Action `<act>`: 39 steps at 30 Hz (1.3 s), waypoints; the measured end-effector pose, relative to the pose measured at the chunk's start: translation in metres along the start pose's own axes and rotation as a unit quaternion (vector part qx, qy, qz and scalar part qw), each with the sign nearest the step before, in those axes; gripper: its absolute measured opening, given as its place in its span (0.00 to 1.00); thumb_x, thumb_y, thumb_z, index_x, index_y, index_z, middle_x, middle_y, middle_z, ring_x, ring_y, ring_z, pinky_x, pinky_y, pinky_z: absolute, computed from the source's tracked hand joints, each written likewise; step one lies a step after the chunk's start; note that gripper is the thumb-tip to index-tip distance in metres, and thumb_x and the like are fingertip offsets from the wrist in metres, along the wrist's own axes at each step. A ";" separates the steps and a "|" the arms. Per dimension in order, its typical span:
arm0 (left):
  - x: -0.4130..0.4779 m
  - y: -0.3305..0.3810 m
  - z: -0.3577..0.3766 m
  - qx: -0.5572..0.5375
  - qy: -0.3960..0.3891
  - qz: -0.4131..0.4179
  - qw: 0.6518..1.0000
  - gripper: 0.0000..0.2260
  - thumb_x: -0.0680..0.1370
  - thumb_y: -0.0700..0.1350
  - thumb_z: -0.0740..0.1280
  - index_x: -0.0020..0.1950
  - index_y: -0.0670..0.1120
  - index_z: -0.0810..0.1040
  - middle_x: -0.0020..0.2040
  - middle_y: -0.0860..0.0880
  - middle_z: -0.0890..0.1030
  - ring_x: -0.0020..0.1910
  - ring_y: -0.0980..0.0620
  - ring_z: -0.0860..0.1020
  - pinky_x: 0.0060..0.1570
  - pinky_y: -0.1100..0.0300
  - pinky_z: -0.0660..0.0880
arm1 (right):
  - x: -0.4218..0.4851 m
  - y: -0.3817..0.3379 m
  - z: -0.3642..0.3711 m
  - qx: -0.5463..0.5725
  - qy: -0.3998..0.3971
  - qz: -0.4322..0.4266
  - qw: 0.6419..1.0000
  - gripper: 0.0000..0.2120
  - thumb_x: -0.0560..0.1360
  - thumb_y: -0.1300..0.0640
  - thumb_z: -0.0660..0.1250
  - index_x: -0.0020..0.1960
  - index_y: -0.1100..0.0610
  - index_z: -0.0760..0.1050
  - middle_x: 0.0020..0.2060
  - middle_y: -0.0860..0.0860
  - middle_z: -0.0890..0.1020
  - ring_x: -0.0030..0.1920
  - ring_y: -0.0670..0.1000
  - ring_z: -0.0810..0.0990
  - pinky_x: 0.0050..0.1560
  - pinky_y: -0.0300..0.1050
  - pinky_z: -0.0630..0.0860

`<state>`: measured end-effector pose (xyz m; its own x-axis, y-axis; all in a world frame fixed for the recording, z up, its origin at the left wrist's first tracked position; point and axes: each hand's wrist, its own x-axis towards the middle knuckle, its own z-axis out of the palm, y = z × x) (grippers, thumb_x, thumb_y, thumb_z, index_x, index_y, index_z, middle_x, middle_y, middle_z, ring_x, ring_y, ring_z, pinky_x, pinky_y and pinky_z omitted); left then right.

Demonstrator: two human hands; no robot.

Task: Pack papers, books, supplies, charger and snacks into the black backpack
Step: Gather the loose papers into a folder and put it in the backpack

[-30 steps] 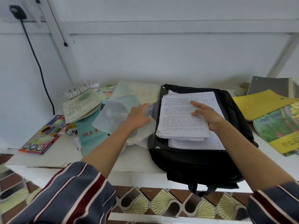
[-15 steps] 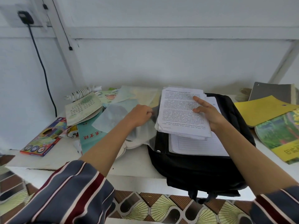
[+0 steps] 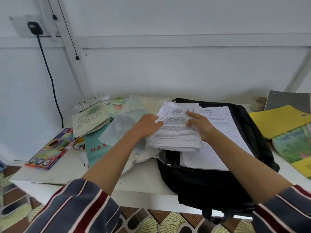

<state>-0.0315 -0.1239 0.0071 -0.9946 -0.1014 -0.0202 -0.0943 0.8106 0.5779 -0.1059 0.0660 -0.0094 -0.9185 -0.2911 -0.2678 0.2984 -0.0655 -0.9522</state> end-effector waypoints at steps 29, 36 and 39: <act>0.000 0.023 -0.004 0.090 0.039 0.013 0.995 0.18 0.81 0.48 0.57 0.59 0.35 0.73 0.59 0.40 0.76 0.53 0.46 0.73 0.52 0.55 0.69 | 0.002 -0.013 0.013 -0.075 -0.019 -0.009 0.997 0.30 0.71 0.74 0.61 0.70 0.56 0.68 0.65 0.58 0.72 0.59 0.60 0.75 0.56 0.51 0.76; 0.006 0.018 0.005 0.137 -0.013 0.001 0.991 0.16 0.80 0.49 0.58 0.61 0.40 0.74 0.61 0.41 0.75 0.58 0.45 0.73 0.53 0.55 0.70 | 0.006 0.002 0.058 -0.073 -0.021 -0.051 0.996 0.31 0.74 0.71 0.59 0.73 0.53 0.61 0.67 0.55 0.69 0.54 0.53 0.74 0.44 0.41 0.76; 0.002 0.018 -0.004 0.078 -0.065 0.013 0.995 0.19 0.80 0.49 0.60 0.69 0.44 0.70 0.69 0.44 0.71 0.66 0.46 0.70 0.62 0.56 0.66 | 0.005 0.007 0.064 -0.089 -0.001 -0.076 0.993 0.34 0.76 0.67 0.59 0.76 0.51 0.49 0.68 0.54 0.67 0.60 0.54 0.72 0.54 0.47 0.73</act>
<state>-0.0353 -0.1119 0.0205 -0.9929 -0.0118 -0.1185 -0.0638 0.8929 0.4456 -0.0920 0.0028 -0.0078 -0.9490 -0.2918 -0.1196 0.1064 0.0608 -0.9925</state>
